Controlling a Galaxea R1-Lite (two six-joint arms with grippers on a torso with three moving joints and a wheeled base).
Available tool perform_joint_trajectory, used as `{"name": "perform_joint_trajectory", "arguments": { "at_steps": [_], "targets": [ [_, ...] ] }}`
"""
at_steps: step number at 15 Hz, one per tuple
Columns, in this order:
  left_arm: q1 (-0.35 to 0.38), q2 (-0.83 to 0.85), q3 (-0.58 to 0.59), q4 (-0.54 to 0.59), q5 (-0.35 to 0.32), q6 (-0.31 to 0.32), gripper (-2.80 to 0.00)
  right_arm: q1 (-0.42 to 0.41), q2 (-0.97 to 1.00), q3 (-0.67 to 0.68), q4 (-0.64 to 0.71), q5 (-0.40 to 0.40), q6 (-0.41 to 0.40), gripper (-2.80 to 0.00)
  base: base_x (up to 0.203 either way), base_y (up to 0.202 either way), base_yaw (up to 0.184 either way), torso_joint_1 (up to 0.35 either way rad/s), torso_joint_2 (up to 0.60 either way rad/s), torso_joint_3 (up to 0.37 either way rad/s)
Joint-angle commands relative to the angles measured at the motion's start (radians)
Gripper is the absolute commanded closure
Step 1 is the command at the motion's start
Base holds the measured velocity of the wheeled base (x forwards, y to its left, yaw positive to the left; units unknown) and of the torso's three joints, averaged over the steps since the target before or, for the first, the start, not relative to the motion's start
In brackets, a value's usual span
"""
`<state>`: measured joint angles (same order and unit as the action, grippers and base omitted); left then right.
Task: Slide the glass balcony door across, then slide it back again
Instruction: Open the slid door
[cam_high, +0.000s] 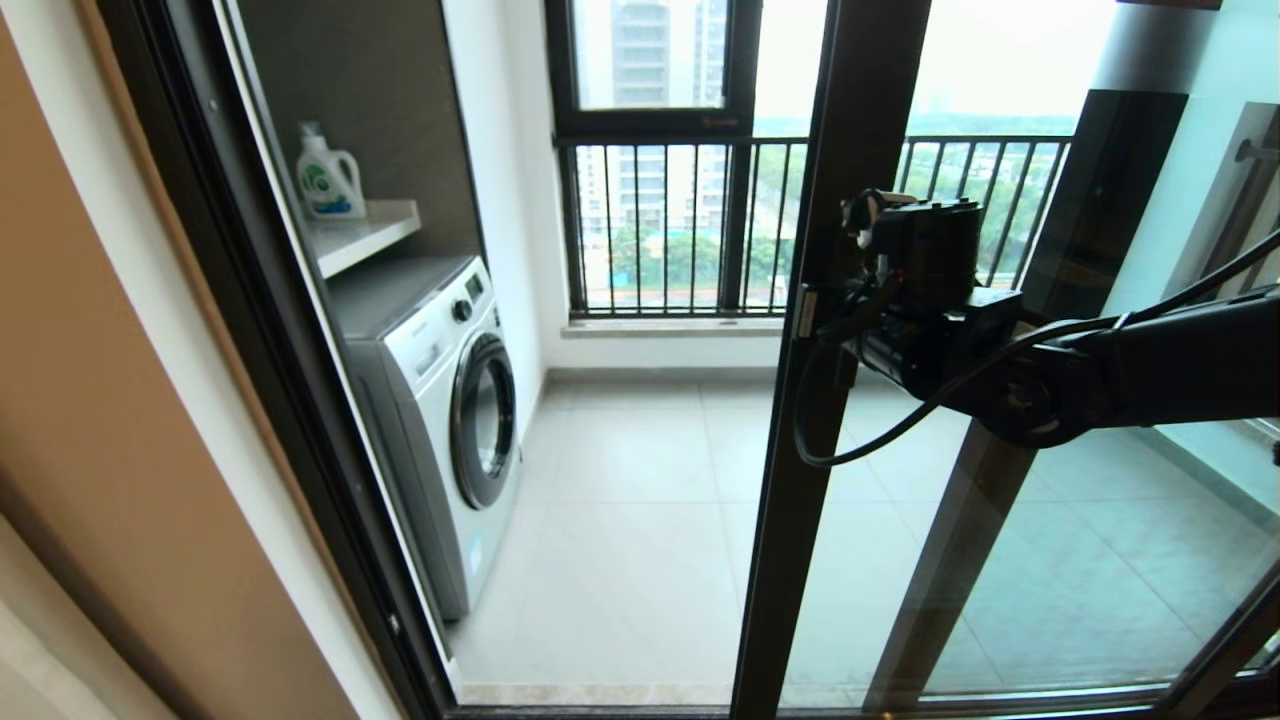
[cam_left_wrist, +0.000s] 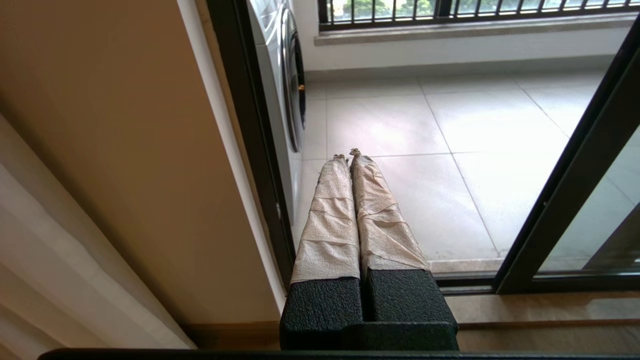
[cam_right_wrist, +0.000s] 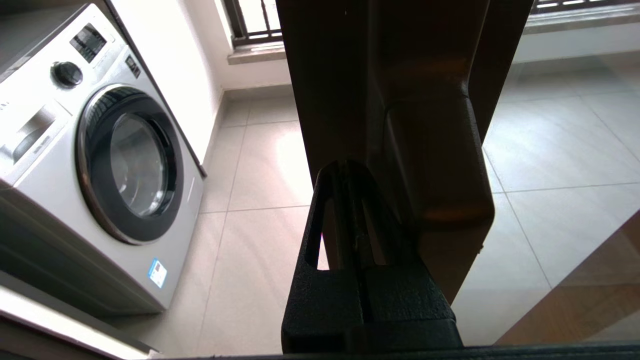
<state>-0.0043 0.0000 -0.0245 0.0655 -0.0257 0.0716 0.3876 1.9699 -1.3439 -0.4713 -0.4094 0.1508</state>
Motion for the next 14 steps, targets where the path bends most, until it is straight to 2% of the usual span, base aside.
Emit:
{"name": "perform_joint_trajectory", "arguments": {
  "at_steps": [1, 9, 14],
  "targets": [
    [0.0, 0.002, 0.0, 0.0, 0.0, 0.001, 0.0, -0.009, -0.023, 0.02, -0.003, -0.003, 0.0, 0.0, 0.0, 0.0, 0.0, 0.0, 0.0, 0.0],
    [0.0, 0.002, 0.0, 0.0, 0.0, 0.001, 0.0, 0.071, -0.015, 0.0, -0.004, -0.002, -0.003, 0.0, 0.0, 0.0, 0.0, 0.0, 0.0, 0.0],
    [0.0, 0.002, 0.0, 0.0, 0.0, 0.001, 0.0, 0.059, -0.016, 0.011, -0.004, -0.005, -0.007, 0.0, 0.0, 0.0, 0.0, 0.0, 0.0, 0.0]
  ]
}}
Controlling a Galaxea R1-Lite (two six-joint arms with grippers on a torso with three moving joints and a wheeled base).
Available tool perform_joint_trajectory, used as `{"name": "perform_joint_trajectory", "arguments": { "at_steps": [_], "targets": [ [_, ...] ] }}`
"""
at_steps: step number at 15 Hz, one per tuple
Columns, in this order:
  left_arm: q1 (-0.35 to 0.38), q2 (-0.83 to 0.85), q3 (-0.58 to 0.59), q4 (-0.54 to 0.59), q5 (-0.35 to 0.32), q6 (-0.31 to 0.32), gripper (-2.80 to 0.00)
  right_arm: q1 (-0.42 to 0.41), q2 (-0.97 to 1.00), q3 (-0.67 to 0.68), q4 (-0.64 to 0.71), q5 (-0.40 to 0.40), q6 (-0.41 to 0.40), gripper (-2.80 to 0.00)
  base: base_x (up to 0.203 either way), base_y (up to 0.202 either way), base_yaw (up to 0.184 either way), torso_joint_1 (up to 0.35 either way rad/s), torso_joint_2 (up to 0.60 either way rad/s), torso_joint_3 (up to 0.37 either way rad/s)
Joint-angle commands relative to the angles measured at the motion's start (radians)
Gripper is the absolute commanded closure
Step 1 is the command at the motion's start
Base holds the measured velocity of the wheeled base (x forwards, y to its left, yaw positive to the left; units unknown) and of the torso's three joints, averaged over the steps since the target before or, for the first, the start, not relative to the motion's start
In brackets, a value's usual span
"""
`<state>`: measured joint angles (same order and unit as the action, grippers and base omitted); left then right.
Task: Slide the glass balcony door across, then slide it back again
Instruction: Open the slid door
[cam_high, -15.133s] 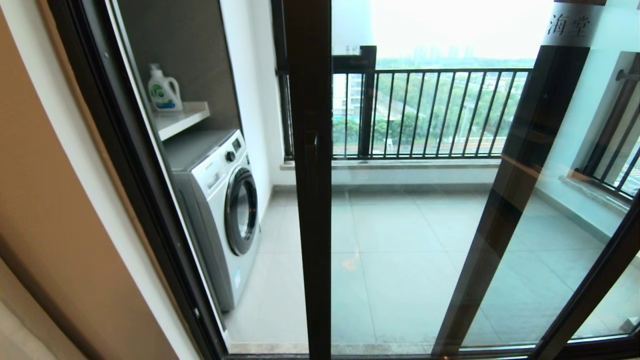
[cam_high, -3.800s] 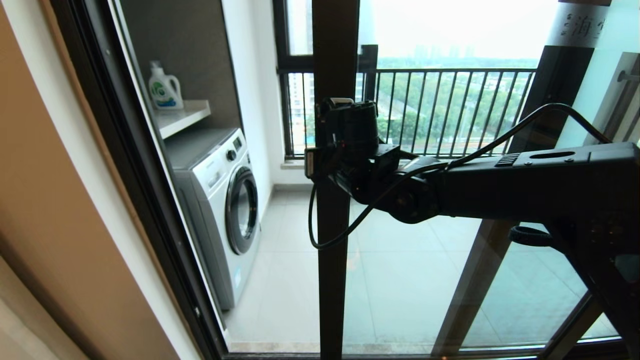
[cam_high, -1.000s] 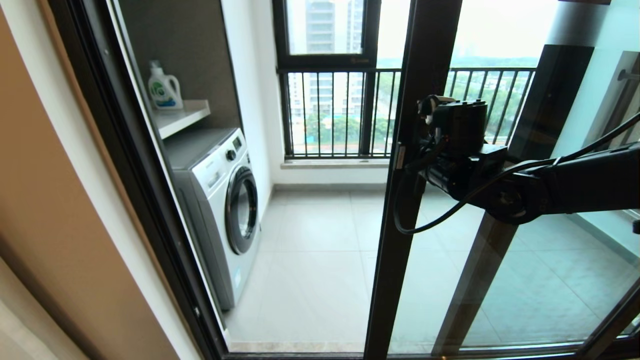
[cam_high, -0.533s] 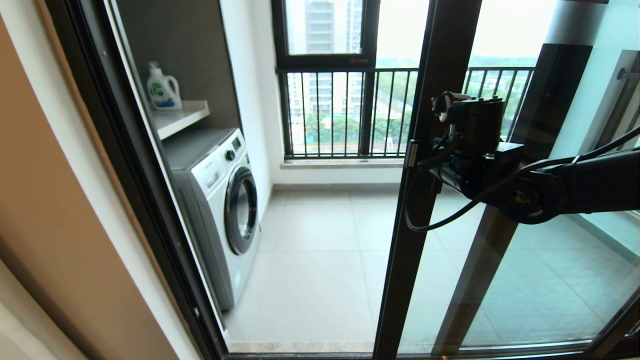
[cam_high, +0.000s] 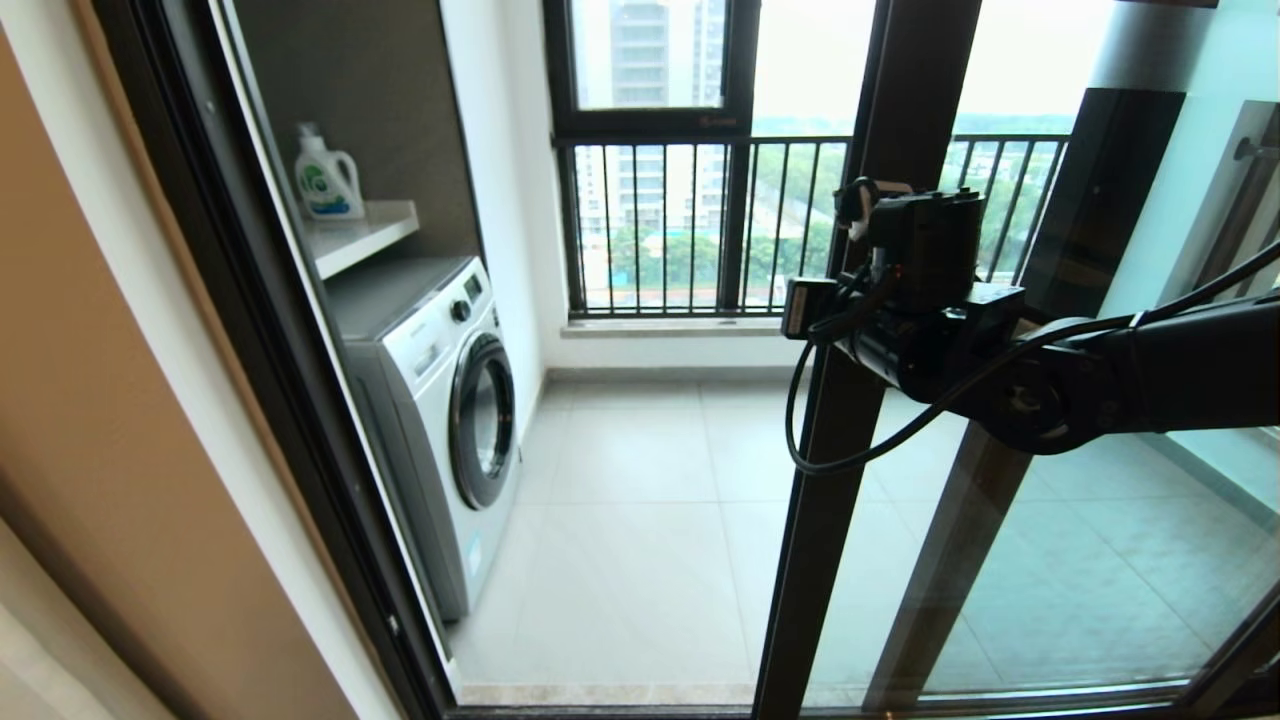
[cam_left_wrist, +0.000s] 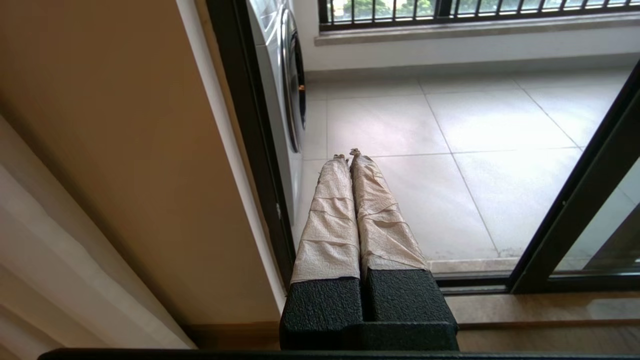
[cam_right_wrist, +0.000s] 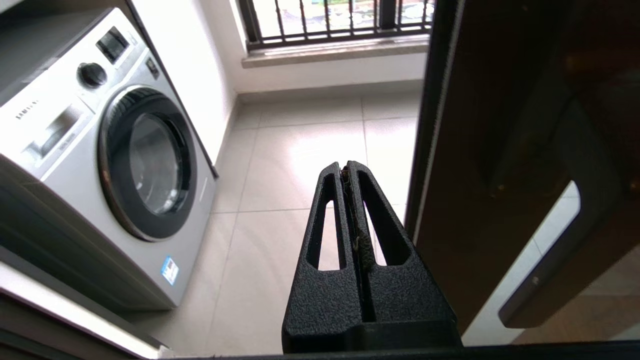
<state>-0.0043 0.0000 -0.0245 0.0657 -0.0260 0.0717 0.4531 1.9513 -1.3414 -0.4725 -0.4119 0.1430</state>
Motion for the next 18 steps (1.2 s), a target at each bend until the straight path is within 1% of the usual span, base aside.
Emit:
{"name": "perform_joint_trajectory", "arguments": {
  "at_steps": [1, 4, 7, 11, 14, 18],
  "targets": [
    [0.0, 0.002, 0.0, 0.0, 0.0, 0.0, 0.0, -0.019, -0.004, 0.024, -0.003, -0.002, 0.001, 0.0, 0.0, 0.0, 0.0, 0.0, 0.0, 0.0],
    [0.0, 0.002, 0.0, 0.0, 0.0, 0.0, 0.0, -0.065, -0.009, 0.043, -0.02, -0.002, 0.0, 0.0, 0.0, 0.0, 0.0, 0.0, 0.0, 0.0],
    [0.0, 0.002, 0.0, 0.0, 0.0, 0.0, 0.0, -0.089, -0.03, 0.093, -0.037, -0.002, -0.003, 0.0, 0.0, 0.0, 0.0, 0.0, 0.0, 0.0],
    [0.0, 0.002, 0.0, 0.0, 0.0, 0.0, 0.0, -0.174, -0.051, 0.208, -0.16, -0.002, -0.05, 0.0, 0.0, 0.0, 0.0, 0.0, 0.0, 0.0],
    [0.001, 0.002, 0.0, 0.0, 0.0, 0.0, 0.0, -0.203, -0.08, 0.254, -0.172, -0.002, -0.057, 0.0, 0.0, 0.0, 0.0, 0.0, 0.0, 0.0],
    [0.001, 0.002, 0.0, 0.0, 0.0, 0.0, 0.0, -0.229, -0.097, 0.271, -0.179, -0.001, -0.057, 0.0, 0.0, 0.0, 0.0, 0.0, 0.0, 0.0]
  ]
}}
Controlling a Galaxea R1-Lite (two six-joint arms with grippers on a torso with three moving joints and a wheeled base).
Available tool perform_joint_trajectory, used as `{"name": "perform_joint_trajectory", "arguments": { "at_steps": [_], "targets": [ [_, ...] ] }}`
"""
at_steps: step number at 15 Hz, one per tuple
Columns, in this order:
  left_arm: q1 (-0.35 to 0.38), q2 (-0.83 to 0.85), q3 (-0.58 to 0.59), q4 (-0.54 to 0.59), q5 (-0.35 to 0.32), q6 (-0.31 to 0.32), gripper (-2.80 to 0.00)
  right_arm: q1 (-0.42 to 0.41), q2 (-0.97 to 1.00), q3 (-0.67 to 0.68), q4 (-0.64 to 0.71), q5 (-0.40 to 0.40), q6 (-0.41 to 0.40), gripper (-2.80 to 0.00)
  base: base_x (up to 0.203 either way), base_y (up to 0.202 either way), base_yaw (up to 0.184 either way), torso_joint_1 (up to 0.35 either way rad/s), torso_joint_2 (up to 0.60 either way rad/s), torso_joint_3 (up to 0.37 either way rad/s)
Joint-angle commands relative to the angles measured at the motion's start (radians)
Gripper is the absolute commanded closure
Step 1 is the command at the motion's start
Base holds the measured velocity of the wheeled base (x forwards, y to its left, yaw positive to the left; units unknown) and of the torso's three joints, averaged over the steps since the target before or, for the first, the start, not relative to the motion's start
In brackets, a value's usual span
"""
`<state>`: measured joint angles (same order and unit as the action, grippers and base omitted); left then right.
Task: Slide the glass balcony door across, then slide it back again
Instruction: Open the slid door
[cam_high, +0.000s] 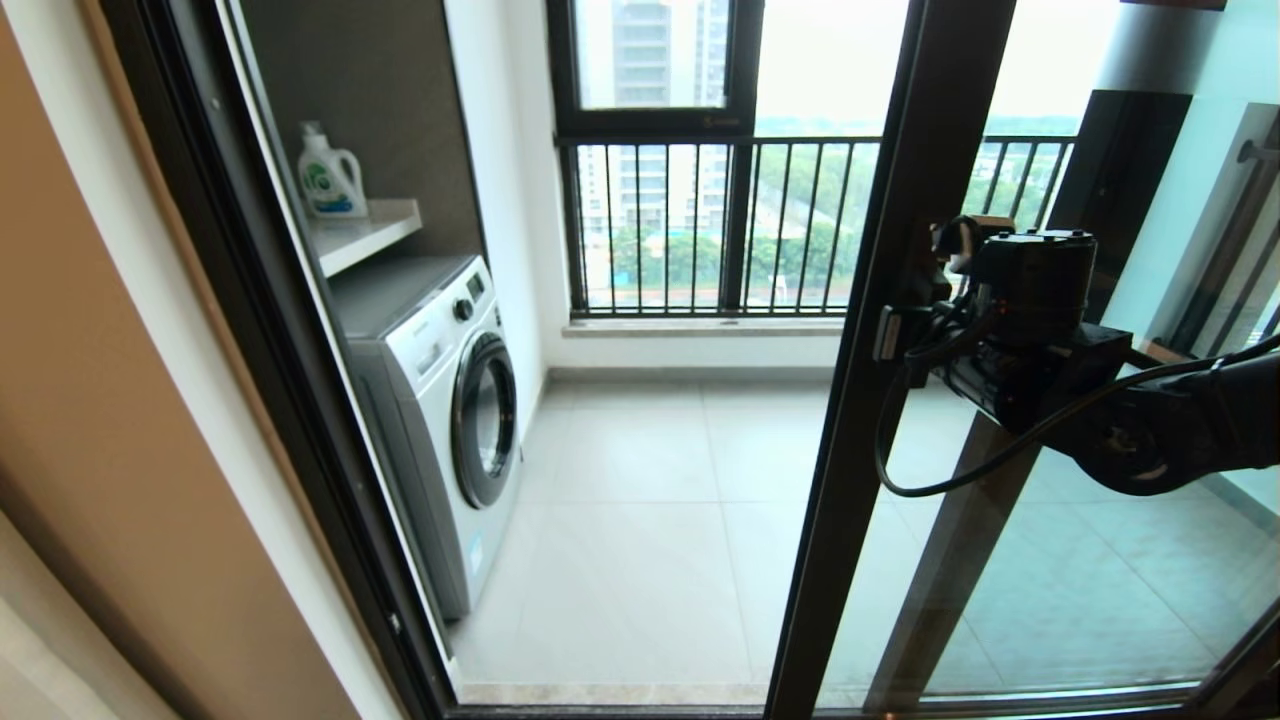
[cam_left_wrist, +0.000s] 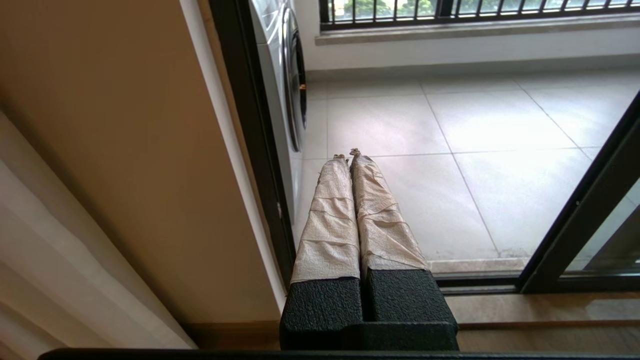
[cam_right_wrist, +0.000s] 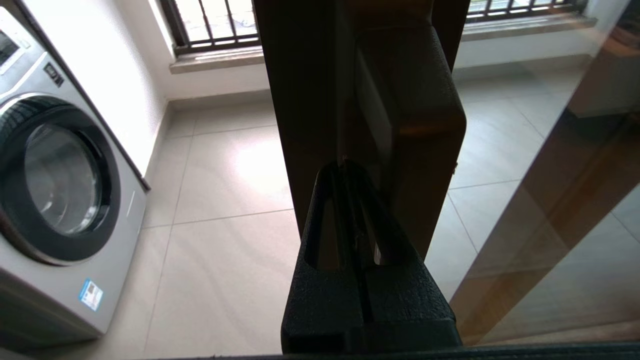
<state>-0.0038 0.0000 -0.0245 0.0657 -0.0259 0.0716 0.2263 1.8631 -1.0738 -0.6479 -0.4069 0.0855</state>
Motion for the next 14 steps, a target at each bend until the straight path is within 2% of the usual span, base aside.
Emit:
{"name": "perform_joint_trajectory", "arguments": {
  "at_steps": [1, 9, 14],
  "targets": [
    [-0.001, 0.002, 0.0, 0.0, 0.0, 0.0, 0.0, -0.007, -0.017, 0.009, -0.004, -0.006, 0.0, 0.0, 0.0, 0.0, 0.0, 0.0, 0.0, 0.0],
    [-0.001, 0.002, 0.0, 0.0, 0.0, 0.0, 0.0, -0.022, -0.042, 0.006, -0.004, -0.004, -0.015, 0.0, 0.0, 0.0, 0.0, 0.0, 0.0, 0.0],
    [-0.001, 0.002, 0.0, 0.0, 0.0, 0.0, 0.0, -0.072, -0.044, 0.014, -0.004, -0.001, -0.021, 0.0, 0.0, 0.0, 0.0, 0.0, 0.0, 0.0]
  ]
}}
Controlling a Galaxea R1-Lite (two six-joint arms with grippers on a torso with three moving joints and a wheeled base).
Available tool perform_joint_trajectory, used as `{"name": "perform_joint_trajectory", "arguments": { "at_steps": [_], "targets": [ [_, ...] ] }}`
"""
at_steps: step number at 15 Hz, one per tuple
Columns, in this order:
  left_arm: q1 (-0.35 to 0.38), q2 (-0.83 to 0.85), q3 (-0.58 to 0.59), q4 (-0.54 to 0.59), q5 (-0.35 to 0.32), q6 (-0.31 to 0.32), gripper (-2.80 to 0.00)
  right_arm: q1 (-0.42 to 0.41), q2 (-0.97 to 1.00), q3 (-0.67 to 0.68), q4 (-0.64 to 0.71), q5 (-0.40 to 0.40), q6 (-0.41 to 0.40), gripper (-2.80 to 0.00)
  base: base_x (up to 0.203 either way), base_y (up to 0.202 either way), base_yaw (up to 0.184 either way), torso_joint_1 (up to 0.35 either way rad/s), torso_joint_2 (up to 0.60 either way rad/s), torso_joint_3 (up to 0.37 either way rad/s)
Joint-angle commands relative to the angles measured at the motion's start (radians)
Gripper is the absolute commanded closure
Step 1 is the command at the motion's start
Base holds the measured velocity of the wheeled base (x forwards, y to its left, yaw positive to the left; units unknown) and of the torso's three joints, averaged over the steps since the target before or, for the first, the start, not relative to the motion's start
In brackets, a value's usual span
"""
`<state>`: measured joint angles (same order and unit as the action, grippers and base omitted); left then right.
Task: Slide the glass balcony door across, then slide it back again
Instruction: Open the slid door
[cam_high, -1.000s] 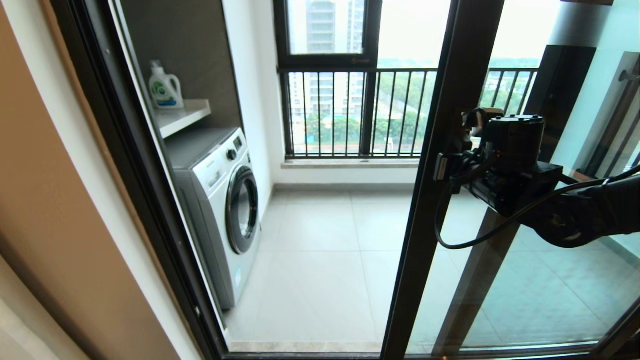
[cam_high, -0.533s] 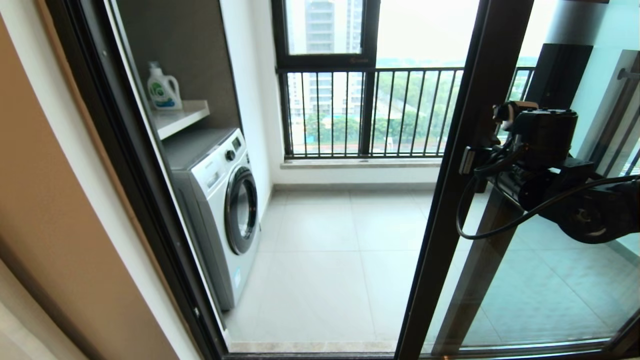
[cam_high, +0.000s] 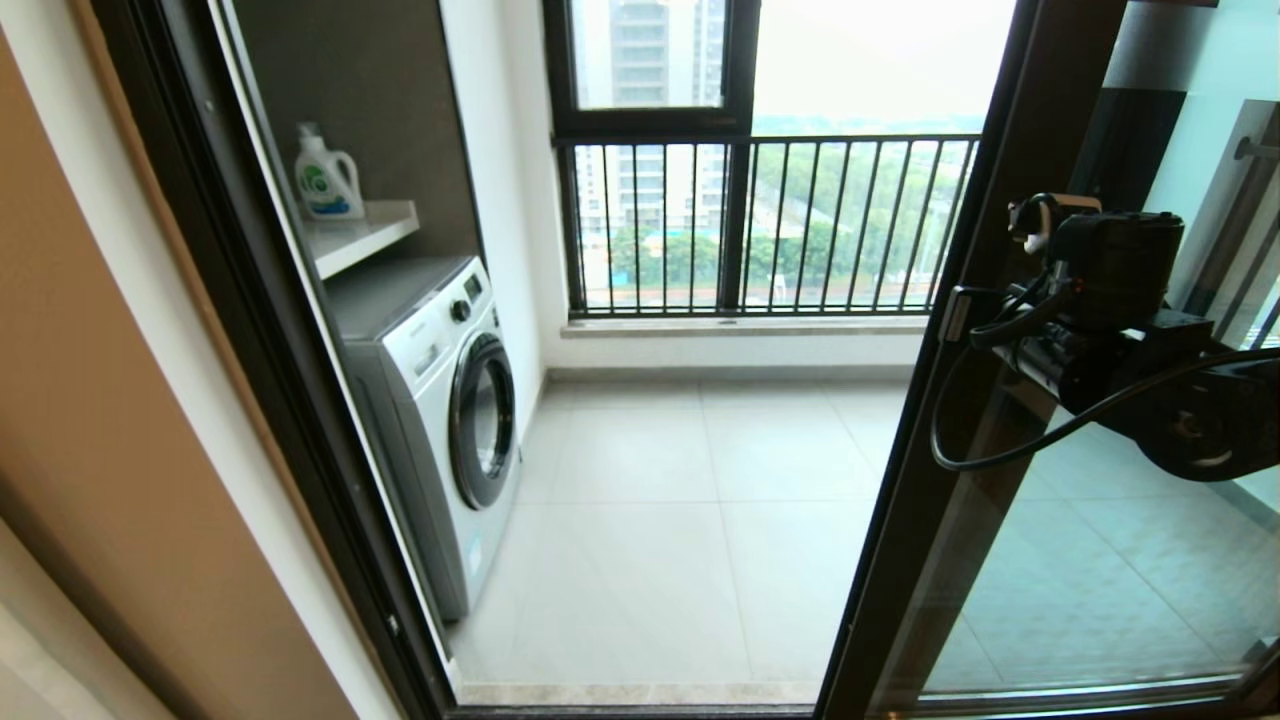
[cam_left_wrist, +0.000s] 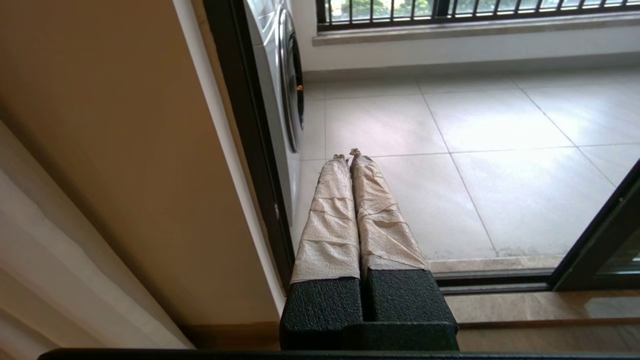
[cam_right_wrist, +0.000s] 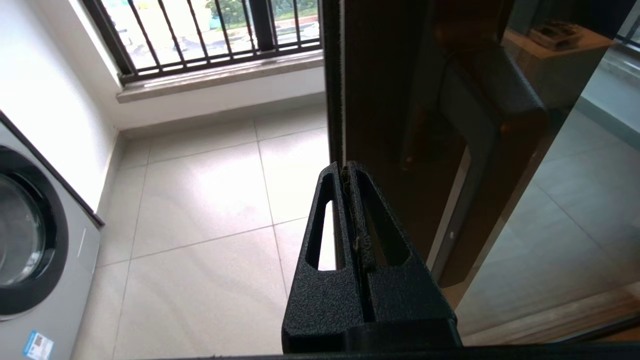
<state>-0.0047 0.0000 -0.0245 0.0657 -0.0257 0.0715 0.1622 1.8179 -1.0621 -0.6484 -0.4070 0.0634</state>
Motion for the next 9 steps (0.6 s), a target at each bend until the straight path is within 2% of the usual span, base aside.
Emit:
{"name": "perform_joint_trajectory", "arguments": {
  "at_steps": [1, 6, 9],
  "targets": [
    [0.0, 0.002, 0.0, 0.0, 0.0, 0.001, 0.0, -0.022, 0.001, 0.007, -0.004, 0.001, 0.001, 0.0, 0.0, 0.0, 0.0, 0.0, 0.0, 0.0],
    [0.0, 0.002, 0.0, 0.0, 0.0, 0.001, 0.0, -0.096, -0.007, 0.017, -0.004, 0.033, 0.004, 0.0, 0.0, 0.0, 0.0, 0.0, 0.0, 0.0],
    [0.002, 0.002, 0.0, 0.0, 0.0, 0.001, 0.0, -0.155, -0.006, 0.019, -0.004, 0.09, 0.004, 0.0, 0.0, 0.0, 0.0, 0.0, 0.0, 0.0]
  ]
}}
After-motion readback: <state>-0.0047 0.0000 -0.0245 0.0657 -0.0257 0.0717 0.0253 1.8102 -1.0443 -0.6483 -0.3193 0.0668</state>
